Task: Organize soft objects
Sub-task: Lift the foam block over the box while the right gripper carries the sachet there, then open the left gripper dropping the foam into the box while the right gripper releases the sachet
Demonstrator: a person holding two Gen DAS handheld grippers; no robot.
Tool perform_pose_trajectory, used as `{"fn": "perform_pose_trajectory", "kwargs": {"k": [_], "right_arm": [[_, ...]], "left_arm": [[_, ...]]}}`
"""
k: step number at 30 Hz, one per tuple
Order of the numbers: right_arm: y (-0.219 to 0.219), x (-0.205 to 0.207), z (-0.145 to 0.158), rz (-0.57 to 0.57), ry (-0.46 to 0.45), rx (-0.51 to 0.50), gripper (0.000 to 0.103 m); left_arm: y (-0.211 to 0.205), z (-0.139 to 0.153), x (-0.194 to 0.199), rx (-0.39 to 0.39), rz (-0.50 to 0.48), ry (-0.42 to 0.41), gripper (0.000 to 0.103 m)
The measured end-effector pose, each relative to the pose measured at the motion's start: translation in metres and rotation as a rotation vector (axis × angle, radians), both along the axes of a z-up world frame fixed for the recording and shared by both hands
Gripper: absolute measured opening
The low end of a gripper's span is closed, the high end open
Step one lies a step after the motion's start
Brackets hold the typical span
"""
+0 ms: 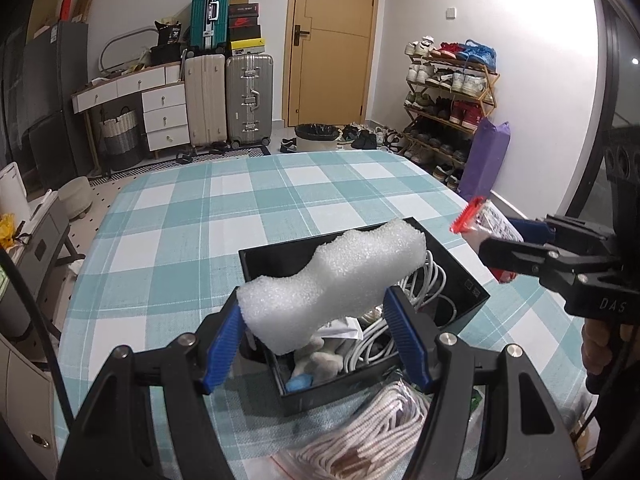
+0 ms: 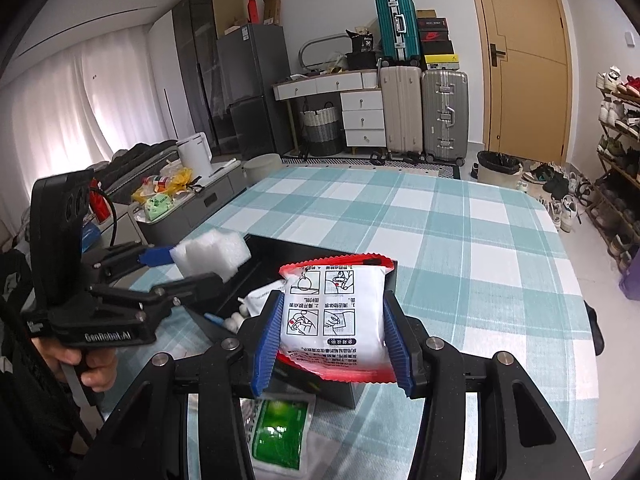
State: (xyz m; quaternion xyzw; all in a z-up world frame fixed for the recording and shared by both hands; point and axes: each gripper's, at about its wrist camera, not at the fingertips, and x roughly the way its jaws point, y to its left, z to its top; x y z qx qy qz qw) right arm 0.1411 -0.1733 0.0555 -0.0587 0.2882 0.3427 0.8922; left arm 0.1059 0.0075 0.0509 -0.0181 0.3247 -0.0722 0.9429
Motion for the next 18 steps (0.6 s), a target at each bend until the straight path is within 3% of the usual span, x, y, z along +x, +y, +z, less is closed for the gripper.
{"fn": "perform_pose_trajectory", "kwargs": {"k": [18], "right_arm": [[0.032, 0.037, -0.002, 0.016, 0.002, -0.029, 0.048]], "left_arm": [[-0.019, -0.017, 0.020, 0.091, -0.059, 0.052, 0.068]]}}
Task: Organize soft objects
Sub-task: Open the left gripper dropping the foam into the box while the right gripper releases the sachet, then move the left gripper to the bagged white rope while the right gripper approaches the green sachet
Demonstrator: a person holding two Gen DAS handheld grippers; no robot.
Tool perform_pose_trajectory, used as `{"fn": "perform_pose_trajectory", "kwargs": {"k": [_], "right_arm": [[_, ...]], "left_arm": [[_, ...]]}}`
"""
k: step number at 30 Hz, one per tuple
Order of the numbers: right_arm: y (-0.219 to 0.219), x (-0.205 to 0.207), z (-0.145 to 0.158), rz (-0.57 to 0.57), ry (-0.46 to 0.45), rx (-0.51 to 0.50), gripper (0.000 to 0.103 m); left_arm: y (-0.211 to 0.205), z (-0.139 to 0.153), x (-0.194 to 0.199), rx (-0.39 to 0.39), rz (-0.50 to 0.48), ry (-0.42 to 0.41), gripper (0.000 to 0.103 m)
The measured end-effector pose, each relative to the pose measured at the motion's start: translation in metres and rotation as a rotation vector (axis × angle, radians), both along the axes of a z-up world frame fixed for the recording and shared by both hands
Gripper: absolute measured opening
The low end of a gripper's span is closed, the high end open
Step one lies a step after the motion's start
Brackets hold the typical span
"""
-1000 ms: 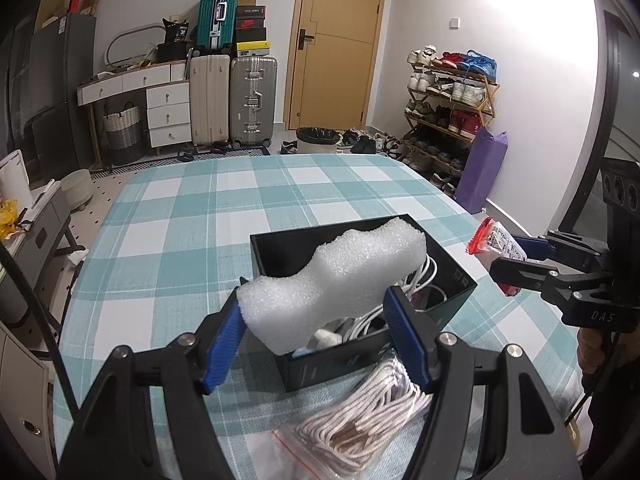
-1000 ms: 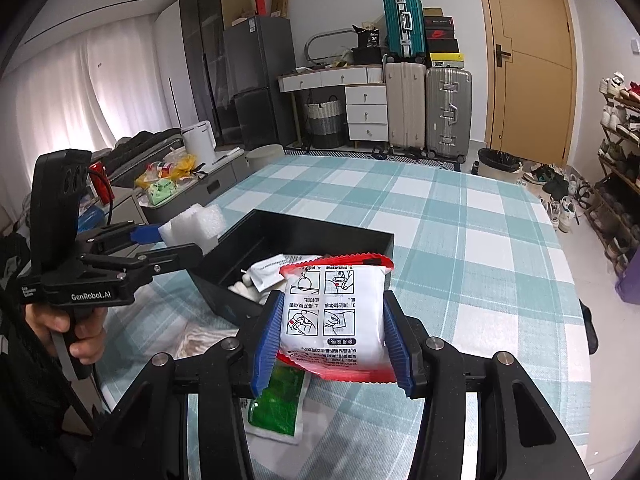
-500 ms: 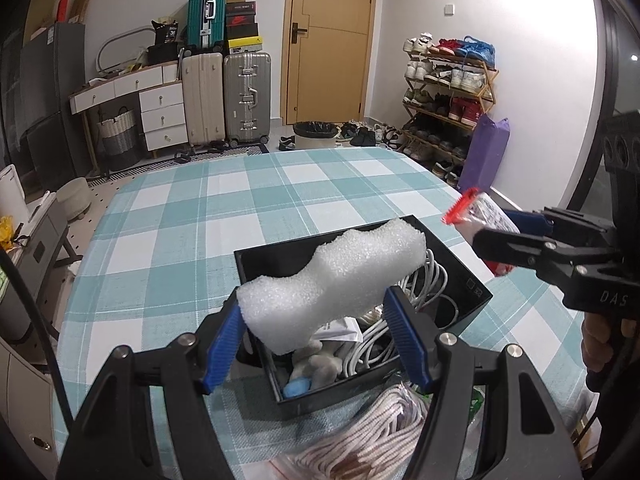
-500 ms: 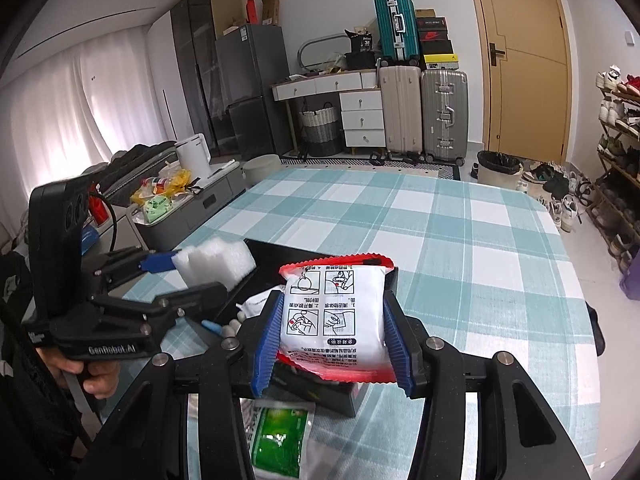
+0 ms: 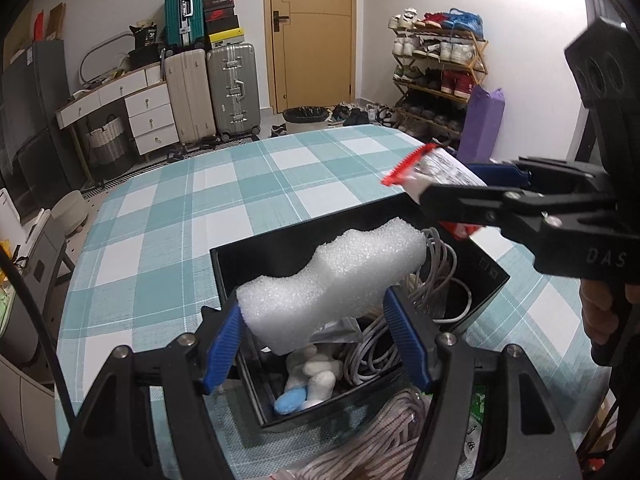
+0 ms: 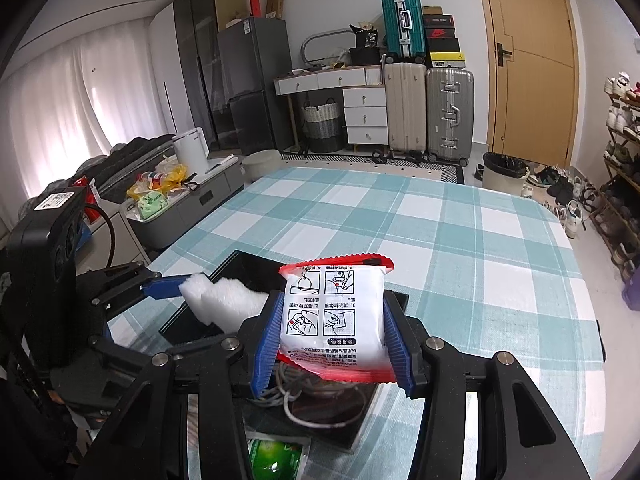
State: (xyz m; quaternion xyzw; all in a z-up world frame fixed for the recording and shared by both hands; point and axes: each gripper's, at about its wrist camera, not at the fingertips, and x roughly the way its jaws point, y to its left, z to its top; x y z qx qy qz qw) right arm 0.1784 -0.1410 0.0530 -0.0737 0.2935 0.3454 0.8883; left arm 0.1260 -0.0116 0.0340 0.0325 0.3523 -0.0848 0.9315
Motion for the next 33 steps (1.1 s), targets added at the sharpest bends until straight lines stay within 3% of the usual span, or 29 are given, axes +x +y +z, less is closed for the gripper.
{"fn": "perform_pose_trajectory", "kwargs": {"k": [8, 17, 22, 25, 28, 30, 33], "right_arm": [[0.014, 0.014, -0.010, 0.026, 0.016, -0.031, 0.048], [0.023, 0.023, -0.019, 0.046, 0.032, -0.065, 0.048], [0.024, 0.024, -0.022, 0.065, 0.050, -0.077, 0.048], [0.025, 0.023, -0.023, 0.076, 0.055, -0.078, 0.050], [0.025, 0.021, -0.021, 0.087, 0.055, -0.081, 0.060], [0.023, 0.018, -0.018, 0.092, 0.043, -0.071, 0.076], [0.017, 0.012, -0.012, 0.071, 0.004, -0.061, 0.089]], "left_arm": [[-0.005, -0.006, 0.000, 0.044, -0.026, 0.010, 0.068], [-0.002, -0.005, 0.000, 0.030, -0.042, 0.013, 0.070], [-0.002, -0.001, -0.004, -0.014, -0.066, 0.018, 0.088], [-0.003, 0.001, -0.007, -0.012, -0.066, 0.013, 0.091], [-0.003, 0.001, -0.007, -0.014, -0.067, 0.013, 0.093], [-0.002, 0.002, -0.010, -0.019, -0.061, 0.012, 0.099], [0.003, 0.004, -0.013, -0.039, -0.049, 0.010, 0.100]]}}
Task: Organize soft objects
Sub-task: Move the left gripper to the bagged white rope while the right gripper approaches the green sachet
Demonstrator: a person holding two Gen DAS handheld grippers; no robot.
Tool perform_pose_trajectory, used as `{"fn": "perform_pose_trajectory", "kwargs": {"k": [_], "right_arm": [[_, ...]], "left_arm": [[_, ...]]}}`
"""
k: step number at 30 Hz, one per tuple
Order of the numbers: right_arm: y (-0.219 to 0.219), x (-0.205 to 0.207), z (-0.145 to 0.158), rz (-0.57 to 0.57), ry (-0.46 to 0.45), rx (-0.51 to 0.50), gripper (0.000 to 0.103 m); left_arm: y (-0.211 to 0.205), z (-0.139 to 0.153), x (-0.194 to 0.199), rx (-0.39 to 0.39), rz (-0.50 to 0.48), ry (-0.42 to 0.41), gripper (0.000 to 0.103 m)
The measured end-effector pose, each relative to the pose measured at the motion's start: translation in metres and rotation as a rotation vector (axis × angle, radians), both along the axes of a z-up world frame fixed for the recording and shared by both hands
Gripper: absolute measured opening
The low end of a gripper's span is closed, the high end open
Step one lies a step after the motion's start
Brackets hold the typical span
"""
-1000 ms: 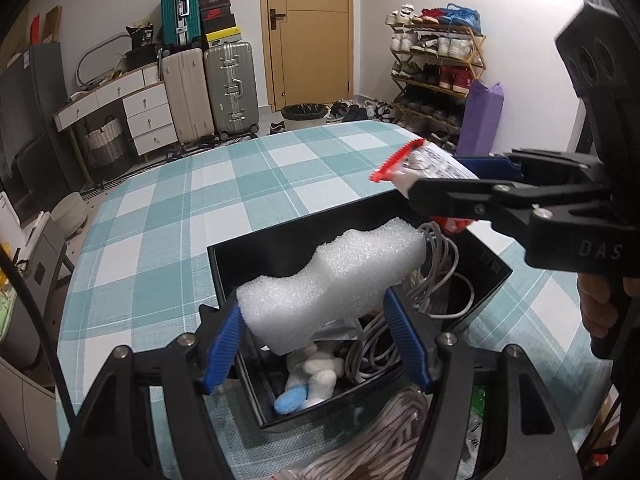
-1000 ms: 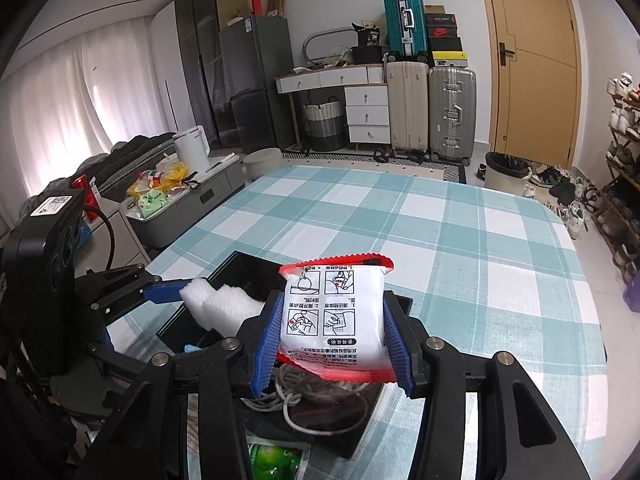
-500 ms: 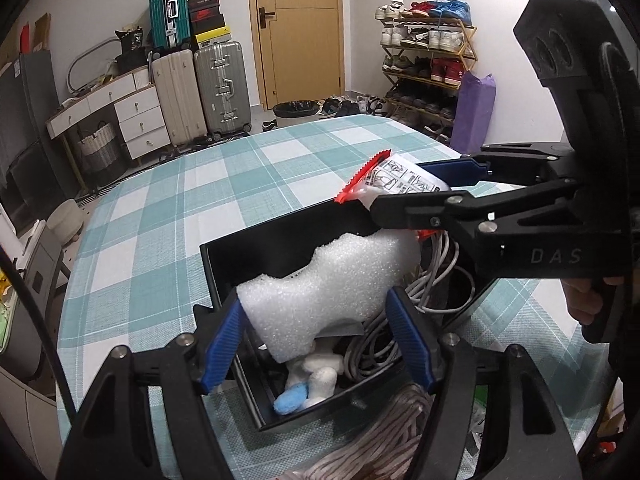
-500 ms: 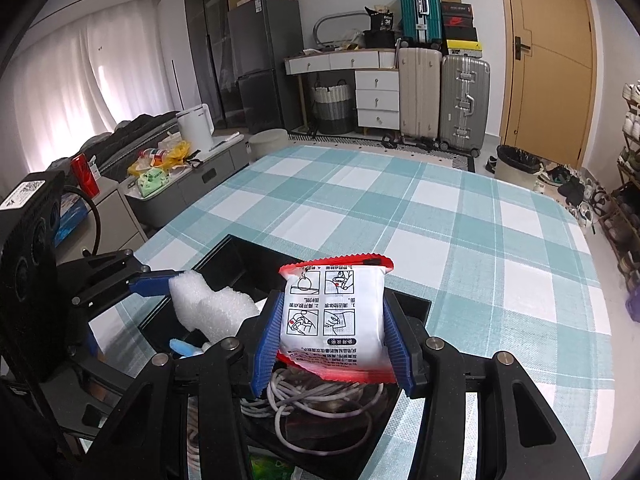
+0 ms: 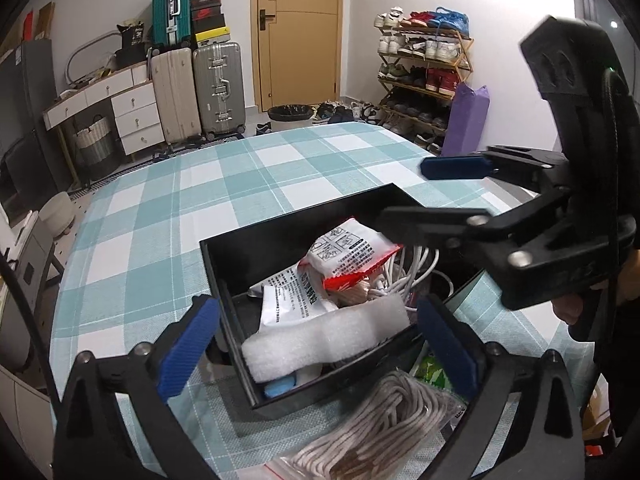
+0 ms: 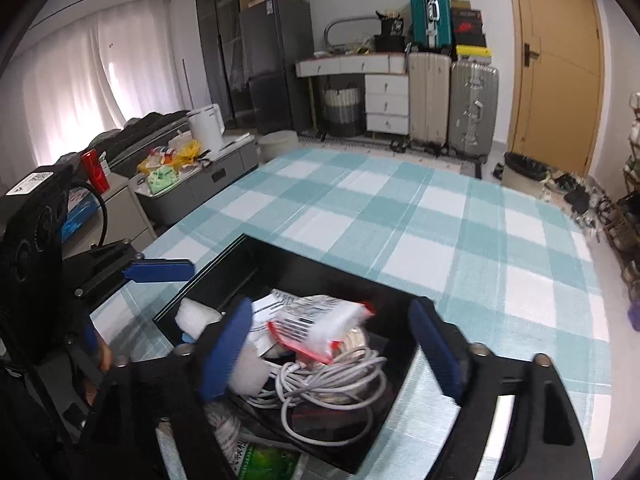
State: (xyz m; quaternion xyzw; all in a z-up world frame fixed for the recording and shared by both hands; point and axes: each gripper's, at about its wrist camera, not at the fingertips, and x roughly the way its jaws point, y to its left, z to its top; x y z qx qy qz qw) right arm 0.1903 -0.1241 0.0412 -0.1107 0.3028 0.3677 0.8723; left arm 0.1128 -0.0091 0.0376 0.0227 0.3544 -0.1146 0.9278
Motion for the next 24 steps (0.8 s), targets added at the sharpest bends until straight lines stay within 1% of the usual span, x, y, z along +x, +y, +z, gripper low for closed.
{"fn": "perform_pose_trajectory", "kwargs": {"k": [4, 6, 9, 12, 19, 21, 24], "right_arm": [[-0.013, -0.005, 0.005, -0.042, -0.011, 0.006, 0.096], [-0.020, -0.008, 0.007, -0.066, -0.017, 0.014, 0.102], [-0.030, -0.012, 0.007, -0.088, -0.012, 0.021, 0.102], [-0.039, -0.021, 0.005, -0.104, -0.006, 0.026, 0.102], [-0.052, -0.043, -0.005, -0.121, -0.001, 0.014, 0.102], [-0.054, -0.048, -0.007, -0.119, 0.006, 0.013, 0.102], [-0.055, -0.055, -0.011, -0.113, 0.009, -0.008, 0.102]], "left_arm": [[0.010, 0.000, -0.004, -0.028, 0.045, 0.005, 0.103], [0.015, 0.000, -0.007, -0.046, 0.058, 0.005, 0.103], [0.023, 0.000, -0.014, -0.074, 0.084, 0.001, 0.103], [0.027, -0.002, -0.022, -0.081, 0.097, 0.000, 0.103], [0.025, -0.005, -0.042, -0.053, 0.085, -0.018, 0.103], [0.024, -0.005, -0.048, -0.033, 0.086, -0.034, 0.103], [0.022, -0.006, -0.054, -0.026, 0.076, -0.051, 0.103]]}}
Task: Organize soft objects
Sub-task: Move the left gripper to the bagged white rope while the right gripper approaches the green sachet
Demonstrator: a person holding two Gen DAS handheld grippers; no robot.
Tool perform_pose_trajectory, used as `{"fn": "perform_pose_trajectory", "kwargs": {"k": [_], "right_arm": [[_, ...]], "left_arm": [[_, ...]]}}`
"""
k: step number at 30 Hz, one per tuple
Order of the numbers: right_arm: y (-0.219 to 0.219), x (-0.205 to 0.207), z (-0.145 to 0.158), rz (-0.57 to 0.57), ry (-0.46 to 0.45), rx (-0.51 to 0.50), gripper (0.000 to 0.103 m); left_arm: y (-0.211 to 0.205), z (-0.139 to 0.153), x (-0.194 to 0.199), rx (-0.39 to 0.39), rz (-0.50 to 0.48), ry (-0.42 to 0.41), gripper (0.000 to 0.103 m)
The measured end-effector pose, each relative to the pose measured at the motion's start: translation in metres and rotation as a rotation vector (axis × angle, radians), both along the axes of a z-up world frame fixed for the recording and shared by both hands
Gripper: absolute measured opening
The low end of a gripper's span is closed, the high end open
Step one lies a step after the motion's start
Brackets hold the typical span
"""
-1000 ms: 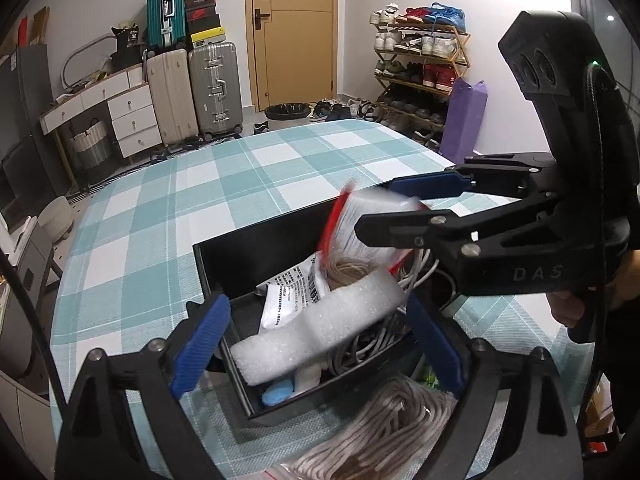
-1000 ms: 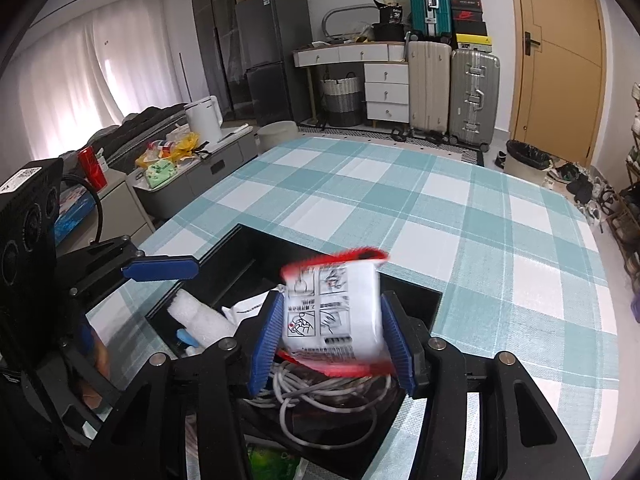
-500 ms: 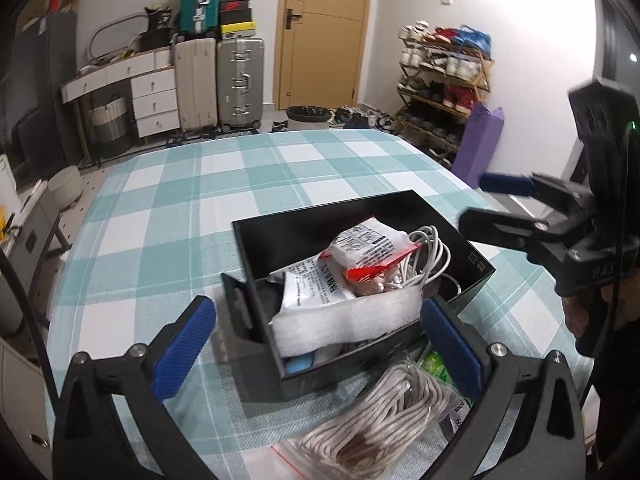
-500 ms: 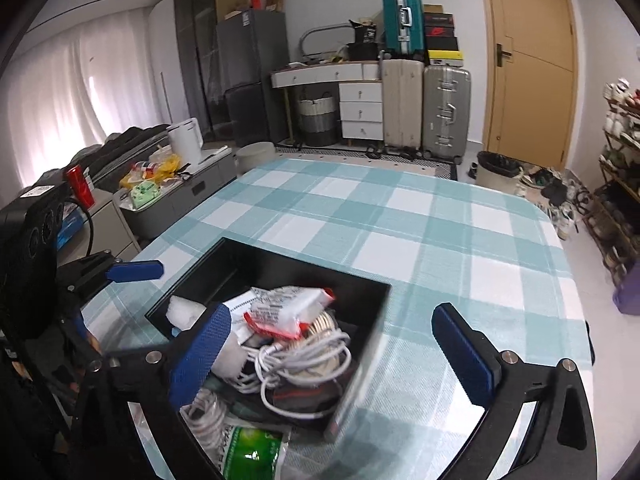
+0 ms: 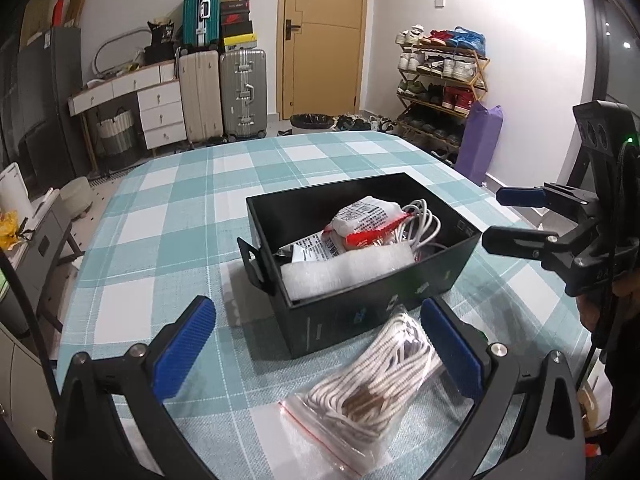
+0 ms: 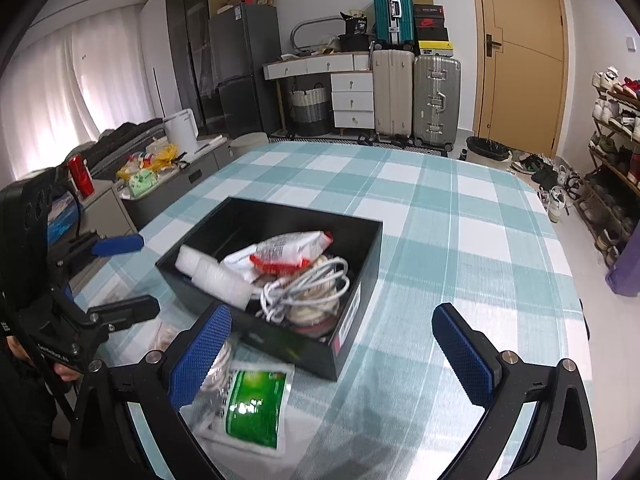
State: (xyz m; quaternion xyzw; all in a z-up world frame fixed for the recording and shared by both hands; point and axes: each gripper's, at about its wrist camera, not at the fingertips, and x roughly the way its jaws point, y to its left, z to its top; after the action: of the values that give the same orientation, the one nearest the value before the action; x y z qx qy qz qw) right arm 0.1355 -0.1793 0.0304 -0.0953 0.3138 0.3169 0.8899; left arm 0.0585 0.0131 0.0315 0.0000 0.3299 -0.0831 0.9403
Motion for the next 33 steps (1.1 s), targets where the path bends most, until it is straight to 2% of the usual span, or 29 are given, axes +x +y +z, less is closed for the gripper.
{"fn": "perform_pose_trajectory", "kwargs": {"k": [8, 14, 21, 29, 33], "right_arm": [[0.011, -0.017, -0.017, 0.038, 0.020, -0.094, 0.102], [0.015, -0.022, -0.020, 0.040, 0.026, -0.108, 0.102], [0.025, -0.023, -0.036, 0.055, 0.061, -0.196, 0.102], [0.032, -0.024, -0.049, 0.098, 0.118, -0.232, 0.102], [0.029, -0.024, -0.052, 0.130, 0.165, -0.202, 0.102]], "left_arm": [[-0.001, -0.007, -0.010, 0.014, -0.027, 0.011, 0.103], [-0.002, -0.013, -0.010, 0.034, -0.030, 0.020, 0.103], [-0.006, -0.021, -0.009, 0.032, -0.052, 0.048, 0.103], [-0.012, -0.027, -0.009, 0.051, -0.079, 0.069, 0.103], [-0.013, -0.029, -0.009, 0.051, -0.090, 0.076, 0.103]]}}
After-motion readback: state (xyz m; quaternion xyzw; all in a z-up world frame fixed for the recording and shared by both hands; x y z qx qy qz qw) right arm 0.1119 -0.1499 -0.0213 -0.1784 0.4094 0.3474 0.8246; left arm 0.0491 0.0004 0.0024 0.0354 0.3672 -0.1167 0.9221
